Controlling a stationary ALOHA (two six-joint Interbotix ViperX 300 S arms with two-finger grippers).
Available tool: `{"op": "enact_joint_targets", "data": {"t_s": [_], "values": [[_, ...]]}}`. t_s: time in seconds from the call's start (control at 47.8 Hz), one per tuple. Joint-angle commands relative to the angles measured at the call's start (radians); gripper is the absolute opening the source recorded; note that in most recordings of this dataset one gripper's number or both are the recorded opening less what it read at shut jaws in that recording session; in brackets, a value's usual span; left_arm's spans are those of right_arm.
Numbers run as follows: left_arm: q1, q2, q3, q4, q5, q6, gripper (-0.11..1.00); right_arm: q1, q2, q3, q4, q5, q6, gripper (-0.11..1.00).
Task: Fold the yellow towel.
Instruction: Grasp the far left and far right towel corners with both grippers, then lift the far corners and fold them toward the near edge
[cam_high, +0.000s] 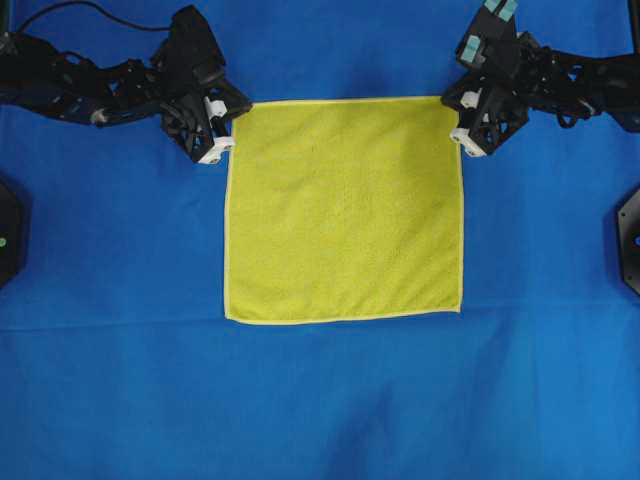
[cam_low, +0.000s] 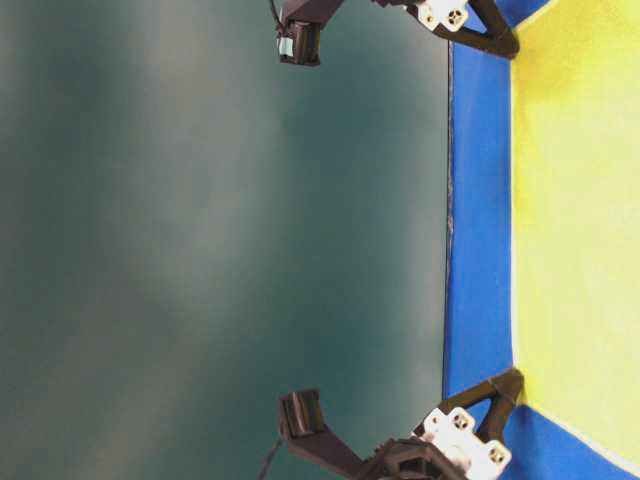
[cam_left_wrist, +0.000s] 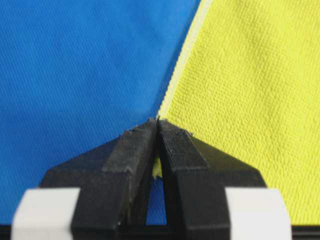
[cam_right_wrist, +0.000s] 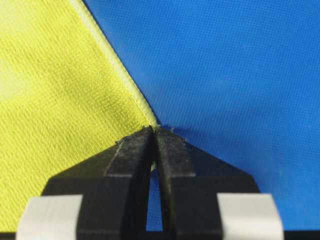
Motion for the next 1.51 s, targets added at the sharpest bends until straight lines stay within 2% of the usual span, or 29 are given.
{"op": "enact_joint_targets", "data": {"t_s": [0.0,0.209,0.502,0.711,0.92,1.129,1.276,1.485], "values": [[0.005,-0.075,-0.028,-0.002,0.041,0.026,0.04,-0.003,-0.052,-0.002,0.005,0.011,0.0,0.03],[0.005,-0.193,-0.048,-0.002,0.121,0.071,0.04,-0.003,-0.146,0.006,0.006,0.061,0.002,0.03],[-0.018,-0.215,-0.023,-0.002,0.135,0.057,0.04,0.003,-0.172,0.012,0.006,0.075,0.002,0.03],[-0.063,-0.239,0.012,-0.002,0.16,0.038,0.04,0.044,-0.21,0.02,0.026,0.107,0.008,0.03],[-0.183,-0.295,0.04,-0.002,0.221,0.012,0.04,0.16,-0.256,0.052,0.054,0.183,0.055,0.03],[-0.342,-0.298,0.06,-0.002,0.239,-0.043,0.04,0.327,-0.298,0.094,0.061,0.206,0.173,0.03],[-0.462,-0.293,0.063,-0.002,0.241,-0.106,0.04,0.433,-0.302,0.103,0.061,0.207,0.25,0.03],[-0.588,-0.278,0.054,-0.002,0.239,-0.212,0.04,0.56,-0.298,0.104,0.061,0.207,0.336,0.03]]}}
